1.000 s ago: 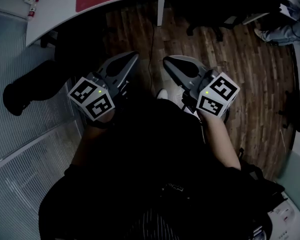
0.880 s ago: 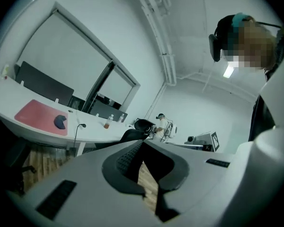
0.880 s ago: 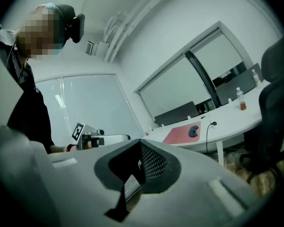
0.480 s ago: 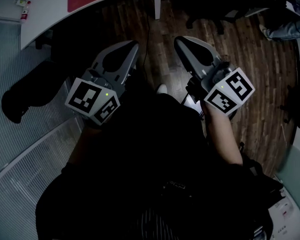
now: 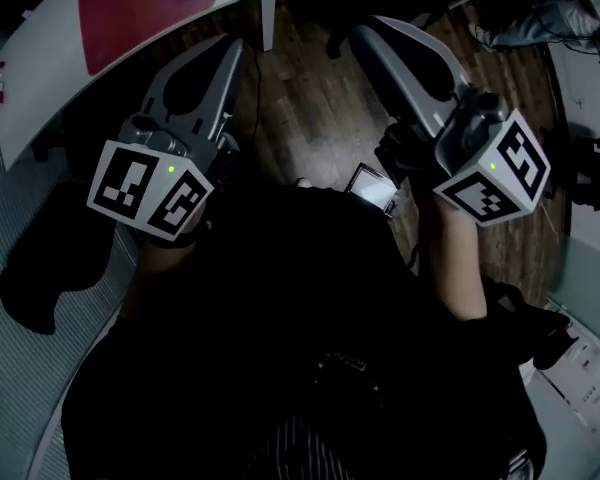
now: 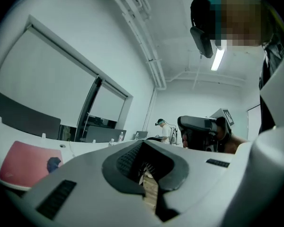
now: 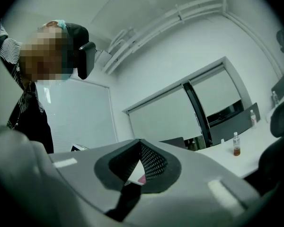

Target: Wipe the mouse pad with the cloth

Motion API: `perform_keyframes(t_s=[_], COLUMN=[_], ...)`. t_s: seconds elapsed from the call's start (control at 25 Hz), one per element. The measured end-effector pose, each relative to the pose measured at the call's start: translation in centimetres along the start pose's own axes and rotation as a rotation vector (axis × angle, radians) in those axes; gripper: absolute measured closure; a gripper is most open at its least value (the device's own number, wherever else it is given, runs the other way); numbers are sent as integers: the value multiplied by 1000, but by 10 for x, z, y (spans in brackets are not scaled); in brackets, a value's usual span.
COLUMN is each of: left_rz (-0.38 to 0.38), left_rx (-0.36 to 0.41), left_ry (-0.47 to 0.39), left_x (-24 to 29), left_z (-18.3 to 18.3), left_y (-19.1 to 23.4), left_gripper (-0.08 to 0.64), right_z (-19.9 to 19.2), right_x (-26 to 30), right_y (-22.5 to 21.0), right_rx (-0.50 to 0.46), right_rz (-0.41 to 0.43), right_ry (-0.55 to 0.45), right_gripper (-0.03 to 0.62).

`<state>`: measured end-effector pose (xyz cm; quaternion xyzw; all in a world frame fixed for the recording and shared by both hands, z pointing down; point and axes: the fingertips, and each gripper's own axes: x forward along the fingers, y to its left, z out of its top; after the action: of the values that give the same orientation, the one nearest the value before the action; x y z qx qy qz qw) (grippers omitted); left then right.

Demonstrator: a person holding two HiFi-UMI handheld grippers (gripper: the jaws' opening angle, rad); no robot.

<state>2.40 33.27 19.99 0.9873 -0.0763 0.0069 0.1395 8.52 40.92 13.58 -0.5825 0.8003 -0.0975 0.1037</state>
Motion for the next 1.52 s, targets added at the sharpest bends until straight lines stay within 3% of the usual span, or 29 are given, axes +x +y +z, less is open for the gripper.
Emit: perform_keyframes(t_s=[0.2,0.48,0.76,1.28,1.52], left_rz=[-107,-90,22,184,190], left_rx=[-9,18,24,-14,-9], left_ry=[15,33,42,17,18], left_x=[13,-6,-48,-95,-81], left_z=[23,40,42,50,51], left_y=[46,152,240,307,343], left_gripper=[560,560,560,561,561], right_z=[2,-17,-44,-54,-63], right_x=[55,164,247,338,374], right_y=[-21,-24,-14,-4,-44], right_rx=[35,42,114,72,80], right_rz=[-55,-32,78,207,196], right_ry=[1,37,62,141,166], right_gripper=[595,595,595,595,595])
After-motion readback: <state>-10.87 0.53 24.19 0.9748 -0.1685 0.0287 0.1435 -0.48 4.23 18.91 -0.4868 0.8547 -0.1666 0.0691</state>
